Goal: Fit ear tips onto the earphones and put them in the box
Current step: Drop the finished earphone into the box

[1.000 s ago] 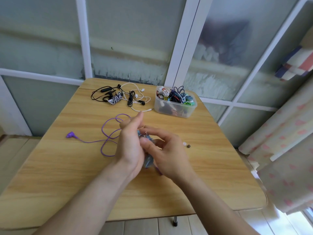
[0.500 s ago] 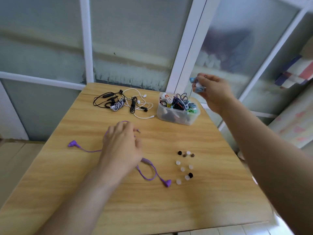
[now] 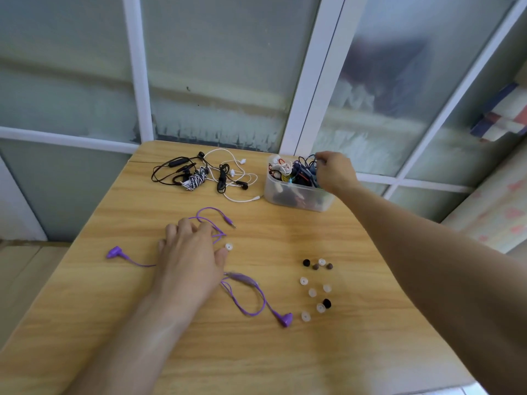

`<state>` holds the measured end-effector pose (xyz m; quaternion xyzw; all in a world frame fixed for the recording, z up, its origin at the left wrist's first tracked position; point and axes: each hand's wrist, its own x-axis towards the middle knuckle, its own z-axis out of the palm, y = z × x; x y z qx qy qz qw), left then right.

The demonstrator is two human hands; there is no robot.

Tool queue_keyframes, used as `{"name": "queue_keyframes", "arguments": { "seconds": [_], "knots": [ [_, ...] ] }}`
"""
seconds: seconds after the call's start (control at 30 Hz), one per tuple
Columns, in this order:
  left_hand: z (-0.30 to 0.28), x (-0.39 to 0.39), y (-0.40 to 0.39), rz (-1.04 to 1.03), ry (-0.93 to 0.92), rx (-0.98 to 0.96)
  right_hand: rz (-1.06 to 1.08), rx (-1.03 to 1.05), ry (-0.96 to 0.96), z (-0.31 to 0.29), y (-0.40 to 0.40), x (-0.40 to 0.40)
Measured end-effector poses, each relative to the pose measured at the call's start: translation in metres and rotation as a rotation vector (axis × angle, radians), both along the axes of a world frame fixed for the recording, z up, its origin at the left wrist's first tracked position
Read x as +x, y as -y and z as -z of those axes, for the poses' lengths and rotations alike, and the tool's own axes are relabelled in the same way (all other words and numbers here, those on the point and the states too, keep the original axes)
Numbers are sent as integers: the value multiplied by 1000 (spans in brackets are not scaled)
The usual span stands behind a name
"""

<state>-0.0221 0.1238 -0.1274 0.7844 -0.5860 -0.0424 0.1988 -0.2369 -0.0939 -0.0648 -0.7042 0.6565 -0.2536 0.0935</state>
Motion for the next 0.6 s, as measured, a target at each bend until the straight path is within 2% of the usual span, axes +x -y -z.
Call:
{"name": "queue_keyframes", "arguments": {
  "seconds": [0.1,0.17,0.23,0.3,0.33,0.37,0.43,0.5,0.57,0.6],
  "knots": [
    [2,3,3,8,-44,-24,-49,147,-326,3,1,6],
    [3,5,3,29,-84,-58,-65,197,-358,1,2,7],
    [1,7,2,42,-103,-96,-17,53,-205,-6,-3,10],
    [-1,9,1,38,-129,-134,8,-290,18,-12,-16,17],
    [-2,11,1,33,-147,-155,-42,-413,112,-15,-28,24],
    [-3,12,1,26,-167,-180,-133,-443,160,-19,-42,32],
    [-5,15,-1,9,-202,-235,-371,-283,116,-20,-73,50],
    [-5,19,-2,1,-214,-286,-569,-26,-91,-10,-99,67],
    [-6,22,-3,-8,-213,-310,-649,152,-261,4,-109,79],
    [-6,24,-3,-18,-204,-315,-646,216,-278,10,-110,84]
  ]
}}
